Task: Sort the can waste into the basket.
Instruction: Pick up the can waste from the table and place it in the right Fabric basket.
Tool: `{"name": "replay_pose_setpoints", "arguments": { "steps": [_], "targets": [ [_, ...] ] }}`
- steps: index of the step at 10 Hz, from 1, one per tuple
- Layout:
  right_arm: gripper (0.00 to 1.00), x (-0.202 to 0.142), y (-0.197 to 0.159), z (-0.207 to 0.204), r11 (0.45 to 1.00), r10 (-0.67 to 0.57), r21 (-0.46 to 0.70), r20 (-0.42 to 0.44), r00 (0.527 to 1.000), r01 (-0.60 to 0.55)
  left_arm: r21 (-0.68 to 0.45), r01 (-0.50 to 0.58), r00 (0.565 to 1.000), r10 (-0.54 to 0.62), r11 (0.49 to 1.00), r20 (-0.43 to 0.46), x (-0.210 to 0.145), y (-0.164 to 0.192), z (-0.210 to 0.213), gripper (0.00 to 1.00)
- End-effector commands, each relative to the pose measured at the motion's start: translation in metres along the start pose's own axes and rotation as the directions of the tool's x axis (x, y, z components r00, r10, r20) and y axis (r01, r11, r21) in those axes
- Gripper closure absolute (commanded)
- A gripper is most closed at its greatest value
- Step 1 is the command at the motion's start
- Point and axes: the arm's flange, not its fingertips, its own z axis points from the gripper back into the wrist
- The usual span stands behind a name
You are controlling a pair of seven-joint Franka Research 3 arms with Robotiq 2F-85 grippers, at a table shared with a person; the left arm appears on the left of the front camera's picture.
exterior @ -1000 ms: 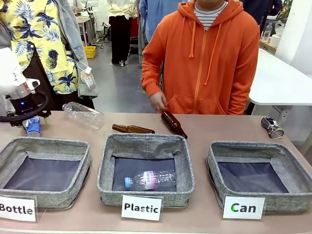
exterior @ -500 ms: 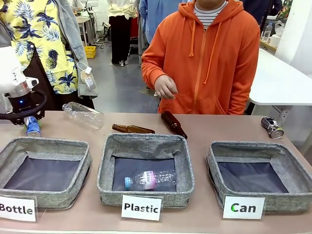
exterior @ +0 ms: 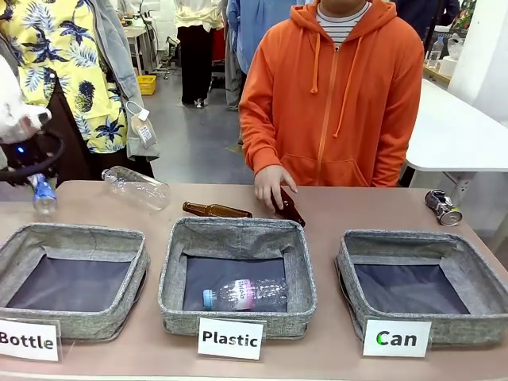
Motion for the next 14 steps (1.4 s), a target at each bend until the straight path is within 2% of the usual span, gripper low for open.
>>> {"name": "replay_pose_setpoints", "arguments": {
  "steps": [1,2,3,4,5,6,7,8,9,10,11,14],
  "targets": [
    [0.00,0.004,0.000,0.000,1.000,0.028,0.012,0.014,1.000,-0.028,-0.065,0.172,0.974,-0.160,0.983,0.158,-0.039,0.027,0.088,1.00],
    [0.00,0.004,0.000,0.000,1.000,0.028,0.012,0.014,1.000,-0.028,-0.124,0.312,0.934,-0.280,0.942,0.223,-0.062,0.034,0.132,1.00],
    [0.00,0.004,0.000,0.000,1.000,0.028,0.012,0.014,1.000,-0.028,-0.114,0.449,0.876,-0.412,0.886,0.250,-0.090,0.036,0.166,1.00],
    [0.00,0.004,0.000,0.000,1.000,0.028,0.012,0.014,1.000,-0.028,-0.083,0.619,0.766,-0.576,0.781,0.285,-0.116,0.036,0.188,1.00],
    [0.00,0.004,0.000,0.000,1.000,0.028,0.012,0.014,1.000,-0.028,-0.059,0.753,0.640,-0.710,0.655,0.294,-0.140,0.035,0.198,1.00],
    [0.00,0.004,0.000,0.000,1.000,0.028,0.012,0.014,1.000,-0.028,-0.009,0.881,0.452,-0.835,0.473,0.315,-0.166,0.034,0.200,1.00],
    [0.00,0.004,0.000,0.000,1.000,0.028,0.012,0.014,1.000,-0.028,0.111,0.972,0.157,-0.927,0.205,0.340,-0.197,0.032,0.195,1.00],
    [0.00,0.004,0.000,0.000,1.000,0.028,0.012,0.014,1.000,-0.028,0.208,0.977,-0.122,-0.931,-0.051,0.345,-0.219,0.032,0.189,1.00],
    [0.00,0.004,0.000,0.000,1.000,0.028,0.012,0.014,1.000,-0.028,0.250,0.937,-0.321,-0.878,-0.242,0.354,-0.237,0.033,0.184,1.00],
    [0.00,0.004,0.000,0.000,1.000,0.028,0.012,0.014,1.000,-0.028,0.237,0.913,-0.401,-0.831,-0.331,0.385,-0.251,0.032,0.181,1.00],
    [0.00,0.004,0.000,0.000,1.000,0.028,0.012,0.014,1.000,-0.028,0.063,0.973,0.196,-0.944,0.220,0.266,-0.232,0.015,0.190,1.00],
    [0.00,0.004,0.000,0.000,1.000,0.028,0.012,0.014,1.000,-0.028,0.063,0.973,0.196,-0.944,0.220,0.266,-0.232,0.015,0.190,1.00]
  ]
}}
